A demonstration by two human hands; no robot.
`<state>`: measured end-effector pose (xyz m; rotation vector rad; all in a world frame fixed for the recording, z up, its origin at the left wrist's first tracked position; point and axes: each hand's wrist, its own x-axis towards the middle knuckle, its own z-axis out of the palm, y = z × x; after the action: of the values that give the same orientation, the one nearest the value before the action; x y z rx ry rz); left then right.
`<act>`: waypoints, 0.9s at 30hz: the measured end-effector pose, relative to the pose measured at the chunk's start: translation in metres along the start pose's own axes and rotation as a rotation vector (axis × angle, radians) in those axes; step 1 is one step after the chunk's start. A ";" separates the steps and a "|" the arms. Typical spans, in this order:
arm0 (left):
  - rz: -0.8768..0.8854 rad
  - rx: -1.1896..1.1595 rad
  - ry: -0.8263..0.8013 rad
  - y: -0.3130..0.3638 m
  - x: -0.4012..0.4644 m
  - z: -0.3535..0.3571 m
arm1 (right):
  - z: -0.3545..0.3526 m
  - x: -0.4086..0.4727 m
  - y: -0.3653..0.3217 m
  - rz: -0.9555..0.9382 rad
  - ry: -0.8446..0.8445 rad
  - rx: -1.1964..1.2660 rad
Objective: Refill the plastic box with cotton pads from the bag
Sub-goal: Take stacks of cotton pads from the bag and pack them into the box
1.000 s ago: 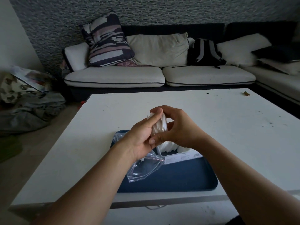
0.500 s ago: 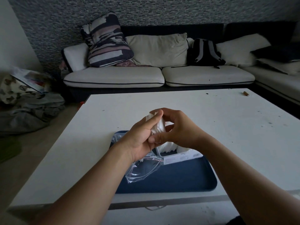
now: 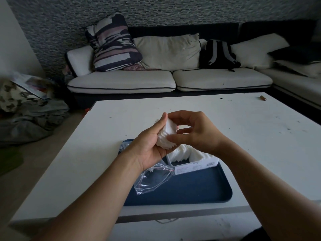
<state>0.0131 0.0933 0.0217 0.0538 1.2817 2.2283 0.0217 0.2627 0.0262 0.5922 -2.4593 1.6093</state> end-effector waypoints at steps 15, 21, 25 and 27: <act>0.014 -0.020 0.023 0.002 -0.001 -0.001 | 0.005 0.000 -0.001 0.004 -0.047 -0.038; -0.011 -0.020 -0.023 0.002 -0.004 0.000 | 0.007 -0.001 -0.003 -0.004 -0.077 -0.050; 0.008 0.084 -0.059 0.000 -0.003 0.000 | 0.008 0.001 -0.003 0.012 -0.033 -0.022; 0.013 0.102 -0.052 0.000 -0.003 -0.001 | 0.008 0.001 -0.005 -0.004 -0.020 -0.015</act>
<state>0.0155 0.0914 0.0217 0.1583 1.3694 2.1562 0.0238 0.2533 0.0269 0.6135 -2.4814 1.5895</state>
